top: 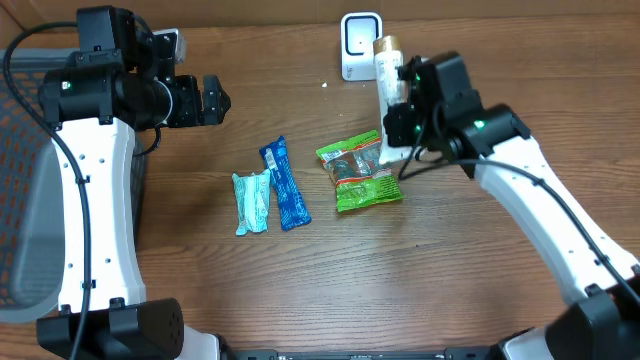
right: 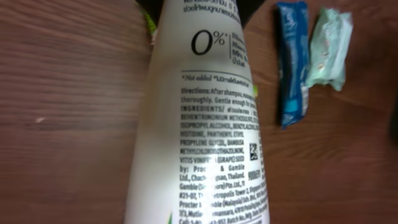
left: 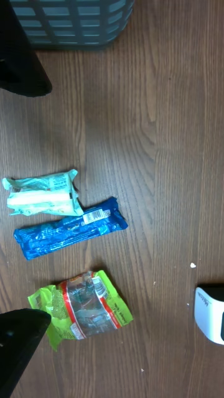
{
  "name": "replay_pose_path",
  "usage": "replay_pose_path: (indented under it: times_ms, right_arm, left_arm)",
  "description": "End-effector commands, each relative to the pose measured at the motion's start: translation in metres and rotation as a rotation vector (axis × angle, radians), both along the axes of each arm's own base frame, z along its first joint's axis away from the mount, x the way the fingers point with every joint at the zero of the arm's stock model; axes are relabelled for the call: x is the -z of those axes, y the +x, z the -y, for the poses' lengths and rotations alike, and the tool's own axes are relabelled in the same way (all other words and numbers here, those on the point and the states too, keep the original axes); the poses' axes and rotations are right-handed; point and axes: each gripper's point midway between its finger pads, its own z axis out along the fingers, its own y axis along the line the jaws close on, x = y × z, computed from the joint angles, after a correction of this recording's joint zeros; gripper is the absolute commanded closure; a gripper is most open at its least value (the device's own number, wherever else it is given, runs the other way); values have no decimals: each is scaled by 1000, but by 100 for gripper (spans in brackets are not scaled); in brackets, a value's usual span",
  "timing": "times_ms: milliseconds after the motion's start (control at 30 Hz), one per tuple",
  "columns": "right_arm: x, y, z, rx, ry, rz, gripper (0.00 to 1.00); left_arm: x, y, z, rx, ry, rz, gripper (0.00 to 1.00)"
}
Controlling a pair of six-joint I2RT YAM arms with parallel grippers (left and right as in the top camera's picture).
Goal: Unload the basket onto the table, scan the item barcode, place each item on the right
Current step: 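Lift the white tube and carry it up to the white scanner, then hold the tube's barcode side in front of the scanner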
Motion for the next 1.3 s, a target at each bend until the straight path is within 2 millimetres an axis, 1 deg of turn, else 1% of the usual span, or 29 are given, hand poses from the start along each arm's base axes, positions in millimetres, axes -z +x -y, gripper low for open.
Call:
replay_pose_path:
  times_ms: [0,33,133,200,233,467,600,733,900,1067,1133,1267]
  right_arm:
    - [-81,45,14,82,-72,218,97]
    - [-90,52,15,86,-94,230,97]
    - [-105,76,17,92,-174,256,97]
    - [-106,91,21,99,-240,272,97]
    - [-104,100,22,98,-281,281,97]
    - [-65,149,24,110,-542,356,96]
    - [-44,169,30,187,-694,395,96]
    - [-19,189,26,218,-768,426,96]
    - [12,204,24,245,-804,434,96]
    - [33,216,30,292,-876,457,96]
    - [46,217,32,305,-910,447,96]
    - [62,213,35,346,-972,431,96]
  left_arm:
    - [0,3,2,24,-4,6,0]
    - [0,3,3,24,-5,6,0]
    - [0,3,3,24,-5,6,0]
    - [0,2,3,24,-4,6,0]
    - [0,2,3,24,-5,6,0]
    - [0,2,3,24,-4,6,0]
    - [0,2,3,24,-5,6,0]
    - [0,2,3,24,-5,6,0]
    - [0,2,2,24,-5,6,0]
    - [0,2,3,24,-5,6,0]
    - [0,3,3,24,-5,6,0]
    - [0,3,3,24,-5,6,0]
